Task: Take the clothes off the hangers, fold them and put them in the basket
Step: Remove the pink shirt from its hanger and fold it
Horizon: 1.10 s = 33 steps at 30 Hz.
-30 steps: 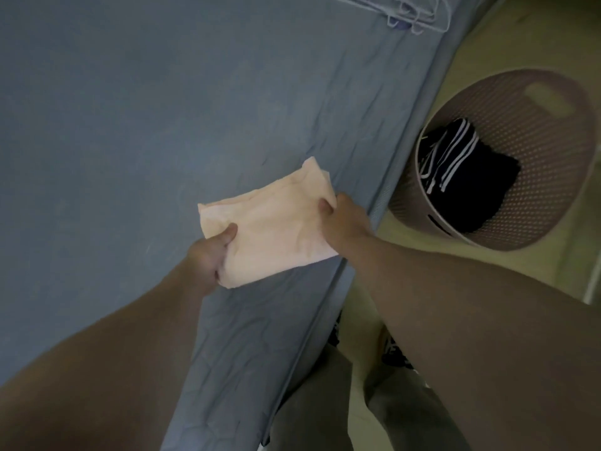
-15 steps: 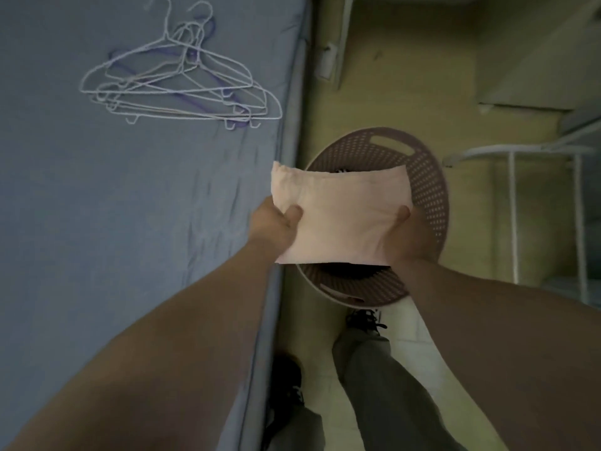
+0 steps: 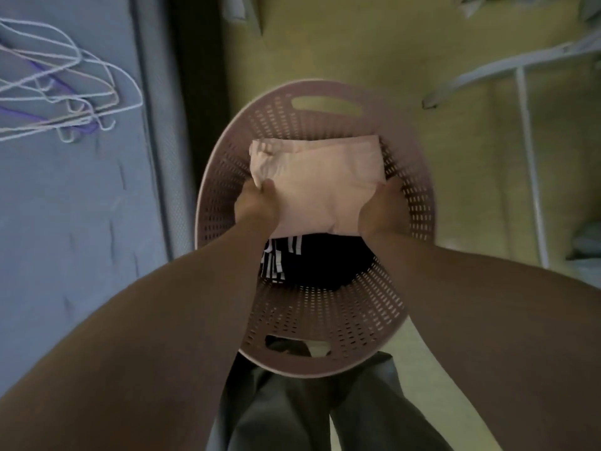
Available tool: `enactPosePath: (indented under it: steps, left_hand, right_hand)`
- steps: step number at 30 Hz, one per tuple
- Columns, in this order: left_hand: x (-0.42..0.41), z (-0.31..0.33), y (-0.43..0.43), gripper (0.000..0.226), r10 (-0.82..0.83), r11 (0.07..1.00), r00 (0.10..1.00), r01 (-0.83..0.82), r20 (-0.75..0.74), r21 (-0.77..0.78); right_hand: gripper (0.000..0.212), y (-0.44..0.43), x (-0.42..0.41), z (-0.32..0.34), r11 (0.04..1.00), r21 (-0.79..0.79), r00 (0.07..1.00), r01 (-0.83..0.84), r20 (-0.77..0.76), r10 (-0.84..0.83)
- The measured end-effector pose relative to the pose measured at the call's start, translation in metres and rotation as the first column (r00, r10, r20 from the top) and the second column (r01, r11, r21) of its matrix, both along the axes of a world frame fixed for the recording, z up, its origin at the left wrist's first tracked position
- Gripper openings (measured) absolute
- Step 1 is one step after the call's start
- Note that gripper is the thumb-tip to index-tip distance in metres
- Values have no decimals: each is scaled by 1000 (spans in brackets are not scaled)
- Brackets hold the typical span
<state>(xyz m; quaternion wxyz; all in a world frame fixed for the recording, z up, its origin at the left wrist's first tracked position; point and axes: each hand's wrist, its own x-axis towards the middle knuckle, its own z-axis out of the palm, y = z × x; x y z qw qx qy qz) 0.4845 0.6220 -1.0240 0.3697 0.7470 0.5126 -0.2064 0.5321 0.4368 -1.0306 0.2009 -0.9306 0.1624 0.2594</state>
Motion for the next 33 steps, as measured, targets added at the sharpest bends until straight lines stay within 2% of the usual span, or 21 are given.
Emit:
enactPosePath:
  steps: [3, 5, 8, 12, 13, 14, 15, 16, 17, 19, 20, 21, 22, 23, 25, 26, 29, 33]
  left_hand:
    - [10, -27, 0, 45, 147, 988, 988, -149, 44, 42]
    - [13, -39, 5, 44, 157, 984, 985, -163, 69, 77]
    - [16, -53, 10, 42, 98, 985, 994, -104, 48, 137]
    - [7, -48, 6, 50, 10, 976, 996, -30, 93, 215]
    - [-1, -41, 1, 51, -1, 969, 990, -33, 138, 245]
    - [-10, -29, -4, 51, -75, 941, 984, 17, 159, 339]
    - [-22, -18, -12, 52, -224, 870, 965, 136, 134, 473]
    - [-34, -10, -18, 54, -406, 767, 910, 291, 83, 572]
    - [-45, -3, -22, 55, -586, 657, 809, 440, 47, 612]
    - [-58, -1, -26, 65, -864, 407, 503, 728, -26, 552]
    - [-61, -4, -25, 74, -937, 244, 334, 832, -98, 499]
    - [-59, -7, -21, 82, -962, 111, 206, 893, -176, 436]
    - [-55, -12, -16, 89, -961, 28, 130, 925, -246, 379]
    - [-47, -17, -10, 94, -948, -24, 85, 942, -306, 335]
    - [-29, -25, 0, 104, -924, -81, 36, 954, -380, 287]
    - [-23, -30, 3, 108, -916, -120, -1, 955, -401, 272]
    - [-11, -37, 11, 111, -892, -252, -109, 926, -439, 282]
    - [-2, -37, 26, 91, -888, -349, -166, 851, -429, 393]
  right_hand:
    - [33, -1, 1, -36, 999, -37, 999, 32, 43, -30]
    - [33, 0, 2, -51, 997, -50, 997, 54, 62, -51]
    - [38, -3, -6, -70, 997, -20, 997, 72, 26, -71]
    - [42, -6, -18, -72, 988, -10, 985, 155, 71, -154]
    - [43, -6, -24, -66, 990, -33, 986, 140, 92, -137]
    - [42, -5, -30, -56, 993, -80, 990, 88, 120, -78]
    - [41, -6, -38, -47, 989, -146, 990, 9, 143, 12]
    - [38, -7, -47, -36, 976, -202, 982, -84, 149, 115]
    - [35, -7, -51, -27, 958, -215, 965, -189, 141, 222]
    - [40, -6, -58, -16, 881, -184, 884, -436, 96, 458]
    - [46, -6, -60, -14, 808, -183, 812, -560, 72, 579]
    - [52, -3, -58, -14, 733, -199, 740, -650, 54, 671]
    - [57, 0, -56, -16, 687, -217, 699, -694, 30, 715]
    - [60, 2, -53, -19, 692, -216, 710, -689, -6, 704]
    - [67, 6, -44, -26, 783, -183, 802, -594, -66, 593]
    - [73, 6, -40, -31, 800, -183, 820, -572, -82, 567]
    - [92, 0, -32, -40, 682, -221, 713, -698, -122, 690]
    - [85, -7, -33, -46, 623, -299, 670, -723, -83, 738]
